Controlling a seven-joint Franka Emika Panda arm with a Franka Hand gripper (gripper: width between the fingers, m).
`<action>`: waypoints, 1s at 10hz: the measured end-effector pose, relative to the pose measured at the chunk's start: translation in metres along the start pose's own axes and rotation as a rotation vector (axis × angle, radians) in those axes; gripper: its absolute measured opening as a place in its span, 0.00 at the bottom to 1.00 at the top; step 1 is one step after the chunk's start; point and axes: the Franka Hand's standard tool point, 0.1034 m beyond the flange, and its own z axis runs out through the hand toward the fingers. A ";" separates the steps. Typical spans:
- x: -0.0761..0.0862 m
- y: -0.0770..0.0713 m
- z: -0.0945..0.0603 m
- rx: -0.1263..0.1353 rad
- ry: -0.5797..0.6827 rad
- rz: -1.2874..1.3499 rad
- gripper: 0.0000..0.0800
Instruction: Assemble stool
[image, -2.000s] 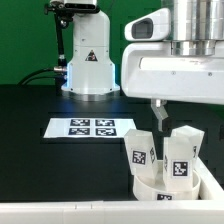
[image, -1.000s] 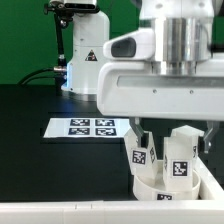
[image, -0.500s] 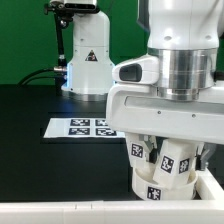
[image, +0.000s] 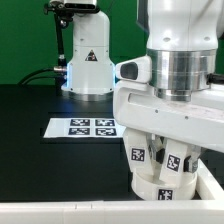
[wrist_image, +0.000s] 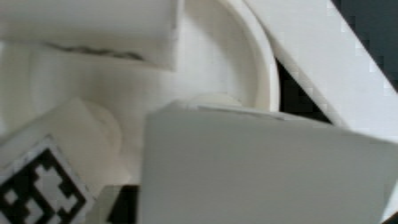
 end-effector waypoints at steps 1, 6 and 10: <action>0.000 -0.001 0.000 0.008 -0.005 0.195 0.42; 0.012 -0.004 -0.001 0.117 0.005 0.765 0.42; 0.012 -0.016 -0.004 0.201 -0.039 1.369 0.42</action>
Offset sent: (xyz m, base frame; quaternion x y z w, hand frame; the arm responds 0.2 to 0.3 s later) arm -0.0055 -0.0116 -0.0081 0.0661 -0.0024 0.2704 0.9605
